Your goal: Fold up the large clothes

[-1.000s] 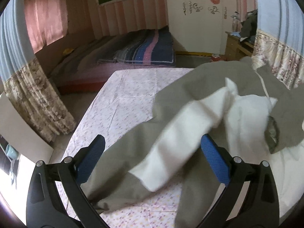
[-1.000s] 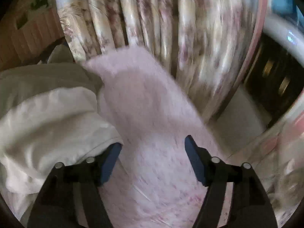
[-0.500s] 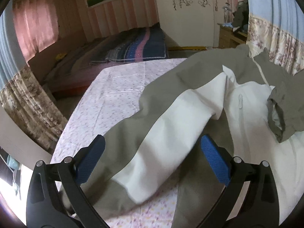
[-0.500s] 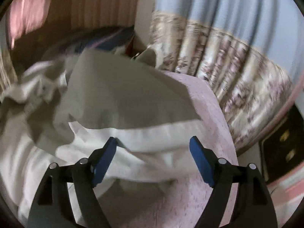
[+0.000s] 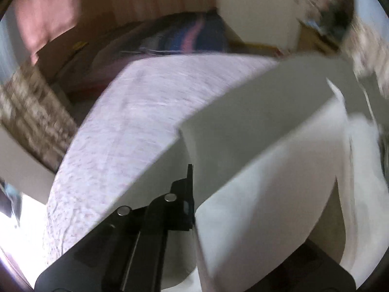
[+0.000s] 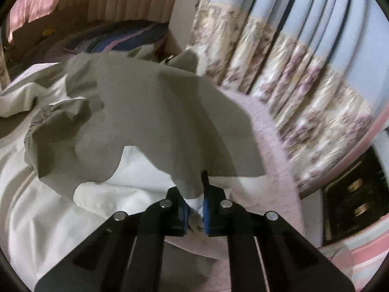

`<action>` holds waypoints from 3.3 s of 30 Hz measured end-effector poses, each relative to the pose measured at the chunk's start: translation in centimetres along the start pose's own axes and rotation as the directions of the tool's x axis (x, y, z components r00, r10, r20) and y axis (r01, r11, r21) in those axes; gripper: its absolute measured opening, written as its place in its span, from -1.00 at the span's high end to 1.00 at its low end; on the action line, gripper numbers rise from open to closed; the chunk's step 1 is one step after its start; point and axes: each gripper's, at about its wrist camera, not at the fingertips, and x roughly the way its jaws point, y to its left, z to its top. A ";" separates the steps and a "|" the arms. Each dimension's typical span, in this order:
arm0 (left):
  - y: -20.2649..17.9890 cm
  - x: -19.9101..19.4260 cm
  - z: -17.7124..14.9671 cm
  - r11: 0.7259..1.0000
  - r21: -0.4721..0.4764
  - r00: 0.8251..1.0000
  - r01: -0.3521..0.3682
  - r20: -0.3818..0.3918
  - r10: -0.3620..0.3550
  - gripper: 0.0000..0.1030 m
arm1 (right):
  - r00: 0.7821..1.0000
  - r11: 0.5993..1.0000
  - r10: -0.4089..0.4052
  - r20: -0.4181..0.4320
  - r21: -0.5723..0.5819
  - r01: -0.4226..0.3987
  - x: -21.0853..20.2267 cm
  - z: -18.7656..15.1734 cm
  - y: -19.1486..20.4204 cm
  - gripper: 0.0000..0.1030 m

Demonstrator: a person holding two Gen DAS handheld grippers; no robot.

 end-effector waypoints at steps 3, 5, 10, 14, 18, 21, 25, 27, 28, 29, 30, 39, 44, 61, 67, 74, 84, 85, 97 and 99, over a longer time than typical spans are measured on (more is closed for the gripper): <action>2.9 -0.8 0.8 0.997 -0.075 0.999 -0.033 0.019 0.034 0.97 | 0.996 0.998 -0.058 0.072 0.028 0.056 -1.3 1.5 -1.5 0.89; 4.8 -1.6 1.2 0.992 -0.120 0.999 -0.036 0.034 0.040 0.94 | 0.985 0.991 -0.129 0.111 0.040 0.125 -1.9 2.9 -2.9 0.89; 9.8 -3.5 1.0 0.975 -0.191 0.991 -0.112 0.054 0.124 0.92 | 0.973 0.964 -0.226 0.052 0.153 0.215 1.3 5.5 -9.1 0.89; 11.3 -3.0 0.2 0.968 -0.149 0.979 -0.200 0.019 0.205 0.76 | 0.971 0.965 -0.148 -0.188 0.187 0.184 8.1 4.6 -11.9 0.53; 8.6 -3.6 -2.0 0.951 -0.031 0.951 -0.307 0.018 0.307 -0.25 | 0.961 0.968 -0.198 -0.192 0.119 0.223 8.1 2.9 -11.0 -0.40; 7.5 -7.0 -3.5 0.956 -0.043 0.951 -0.292 0.089 0.294 -0.88 | 0.986 0.966 -0.128 -0.103 0.213 0.148 5.0 2.0 -11.8 -0.50; 6.4 -9.6 -3.7 0.981 -0.057 0.976 -0.184 0.108 0.190 -0.92 | 0.999 0.974 -0.038 -0.012 0.221 0.040 2.3 1.1 -10.9 -0.60; 5.0 -10.6 -3.3 0.989 -0.046 0.981 -0.138 0.130 0.143 -0.94 | 1.000 0.981 -0.017 0.000 0.192 0.017 2.4 0.9 -10.0 -0.60; 4.2 -11.0 -3.0 0.992 -0.039 0.981 -0.121 0.145 0.126 -0.94 | 1.000 0.983 -0.010 0.000 0.181 0.010 2.7 0.9 -9.4 -0.60; 3.6 -11.3 -2.9 0.994 -0.032 0.981 -0.108 0.156 0.111 -0.94 | 1.000 0.984 -0.002 -0.002 0.176 0.002 2.7 0.7 -8.6 -0.60; 2.6 -11.5 -2.5 0.997 -0.016 0.982 -0.081 0.171 0.082 -0.94 | 1.000 0.985 0.022 -0.001 0.174 -0.022 3.1 0.9 -8.0 -0.60; -4.8 -10.2 1.8 0.995 0.088 0.974 0.050 0.215 -0.068 -0.94 | 0.992 0.991 0.113 -0.058 -0.064 -0.116 9.5 5.1 0.4 -0.53; -7.0 -8.3 3.1 0.991 0.130 0.980 0.042 0.190 -0.066 -0.94 | 0.987 0.990 0.114 -0.112 -0.071 -0.123 12.7 6.7 1.0 0.81; -6.0 -7.9 3.9 0.993 0.121 0.980 0.004 0.198 -0.028 -0.94 | 0.783 0.745 0.616 -0.089 -0.257 -0.616 2.1 13.8 18.9 -0.15; -9.5 -7.3 3.5 0.978 0.199 0.984 0.062 0.153 -0.094 -0.94 | 0.783 0.777 0.622 0.015 -0.135 -0.615 -0.2 12.2 13.0 -0.32; -17.2 -4.8 4.3 0.923 0.312 0.964 0.227 0.065 -0.259 -0.94 | 0.880 0.881 0.445 0.167 0.098 -0.464 -0.4 7.3 2.1 -0.55; -23.9 -0.1 3.7 0.832 0.352 0.903 0.429 -0.135 -0.408 0.27 | 0.929 0.875 0.347 0.131 0.311 -0.371 4.0 3.1 -3.5 -0.55; -23.7 -0.3 3.8 0.833 0.343 0.900 0.435 -0.126 -0.418 0.33 | 0.929 0.872 0.348 0.126 0.320 -0.370 4.3 3.0 -3.6 -0.55; -14.0 -2.4 4.1 0.943 0.322 0.991 0.088 0.065 -0.115 0.32 | 0.941 0.936 0.332 0.066 0.103 -0.337 6.8 6.7 1.9 -0.18; -14.0 -1.0 2.6 0.939 0.336 0.995 0.066 0.050 -0.088 0.30 | 0.950 0.951 0.310 -0.033 0.024 -0.309 8.9 7.0 4.4 0.18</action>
